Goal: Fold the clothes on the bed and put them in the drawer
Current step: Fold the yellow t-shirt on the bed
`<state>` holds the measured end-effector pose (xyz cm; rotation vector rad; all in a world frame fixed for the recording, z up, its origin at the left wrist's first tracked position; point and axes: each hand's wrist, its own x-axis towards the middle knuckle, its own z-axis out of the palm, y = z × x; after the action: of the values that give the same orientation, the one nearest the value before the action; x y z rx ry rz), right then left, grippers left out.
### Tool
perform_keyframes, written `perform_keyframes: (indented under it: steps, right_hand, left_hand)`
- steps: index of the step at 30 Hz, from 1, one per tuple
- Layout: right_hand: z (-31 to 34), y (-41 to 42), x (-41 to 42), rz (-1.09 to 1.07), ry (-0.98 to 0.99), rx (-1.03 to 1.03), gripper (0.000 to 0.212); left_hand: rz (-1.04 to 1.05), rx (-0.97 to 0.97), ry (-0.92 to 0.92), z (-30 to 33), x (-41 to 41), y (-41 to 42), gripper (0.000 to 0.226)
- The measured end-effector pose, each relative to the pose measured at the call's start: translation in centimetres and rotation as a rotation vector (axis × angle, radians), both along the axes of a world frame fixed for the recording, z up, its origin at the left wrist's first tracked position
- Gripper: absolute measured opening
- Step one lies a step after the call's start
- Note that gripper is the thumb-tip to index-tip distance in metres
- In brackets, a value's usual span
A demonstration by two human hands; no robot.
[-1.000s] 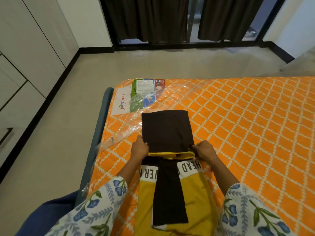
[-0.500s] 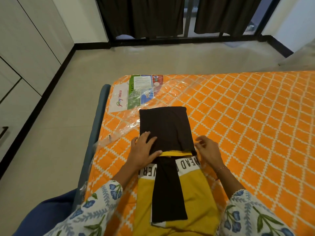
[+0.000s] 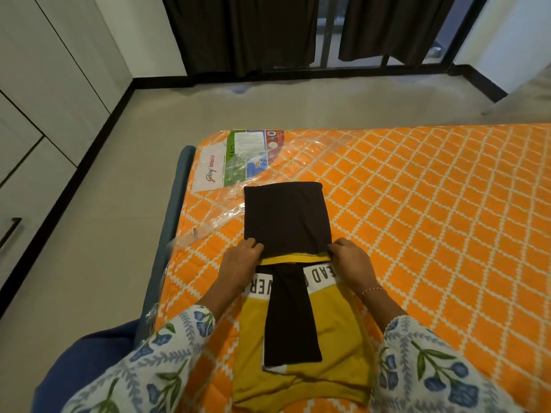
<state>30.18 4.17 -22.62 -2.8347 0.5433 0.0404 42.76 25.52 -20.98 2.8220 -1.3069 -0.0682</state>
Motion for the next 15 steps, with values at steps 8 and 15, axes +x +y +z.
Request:
perform_keyframes:
  steps: [8,15]
  right_hand:
    - [-0.6,-0.7,-2.0,-0.111,-0.057,0.007,0.033]
    - [-0.9,-0.3,-1.2,0.232,0.220,-0.010,0.097]
  left_hand:
    - [0.238,0.045,0.050,-0.2,-0.8,1.1,0.029]
    - [-0.044,0.143,0.167,-2.3,-1.9,1.5,0.079]
